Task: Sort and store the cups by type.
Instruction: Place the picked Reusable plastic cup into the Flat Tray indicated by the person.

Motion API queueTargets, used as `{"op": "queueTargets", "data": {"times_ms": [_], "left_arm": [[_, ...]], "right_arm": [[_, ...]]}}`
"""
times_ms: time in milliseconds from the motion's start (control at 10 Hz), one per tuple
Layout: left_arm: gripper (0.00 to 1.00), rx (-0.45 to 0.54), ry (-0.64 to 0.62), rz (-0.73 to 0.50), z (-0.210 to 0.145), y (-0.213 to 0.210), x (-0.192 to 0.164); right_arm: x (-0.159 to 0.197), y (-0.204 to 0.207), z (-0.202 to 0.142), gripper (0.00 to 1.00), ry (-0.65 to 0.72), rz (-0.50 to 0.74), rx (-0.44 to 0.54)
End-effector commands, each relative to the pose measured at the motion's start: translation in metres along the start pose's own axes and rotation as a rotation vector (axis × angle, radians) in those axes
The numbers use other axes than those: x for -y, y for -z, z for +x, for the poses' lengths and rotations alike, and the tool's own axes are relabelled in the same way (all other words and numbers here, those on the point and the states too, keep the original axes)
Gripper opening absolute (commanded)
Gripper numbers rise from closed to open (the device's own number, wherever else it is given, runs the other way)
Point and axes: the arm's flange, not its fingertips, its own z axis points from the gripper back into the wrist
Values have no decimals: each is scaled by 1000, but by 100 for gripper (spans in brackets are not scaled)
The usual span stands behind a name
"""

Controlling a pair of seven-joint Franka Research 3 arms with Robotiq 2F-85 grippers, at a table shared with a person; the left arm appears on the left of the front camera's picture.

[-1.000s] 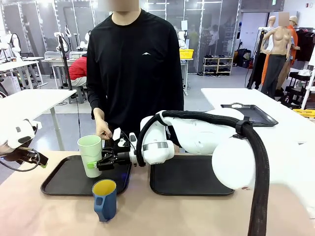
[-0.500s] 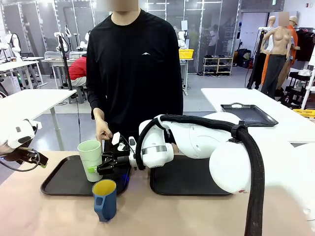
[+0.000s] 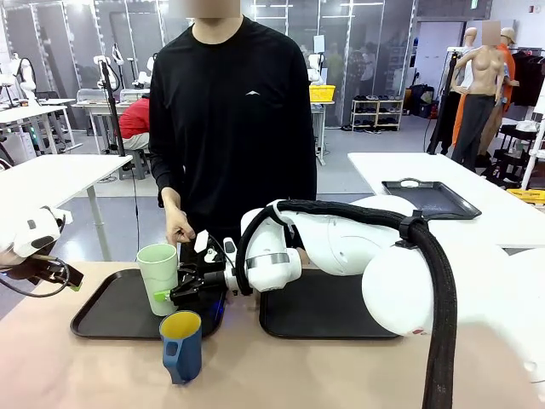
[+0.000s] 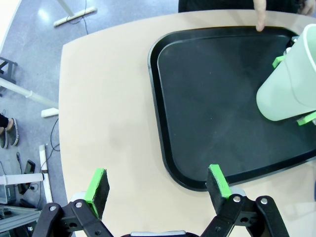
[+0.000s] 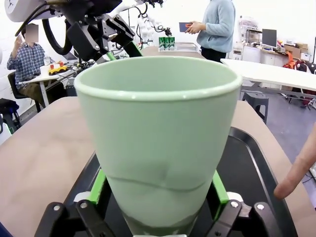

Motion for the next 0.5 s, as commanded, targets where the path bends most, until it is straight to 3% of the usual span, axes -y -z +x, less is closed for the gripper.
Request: {"op": "queueTargets", "data": {"times_ms": [0, 400], "left_arm": [[100, 0, -4, 2, 0, 0, -2], [100, 0, -4, 2, 0, 0, -2]], "right_arm": [[2, -3, 7, 100, 5, 15, -49], [2, -18, 8, 100, 31, 20, -55]]}}
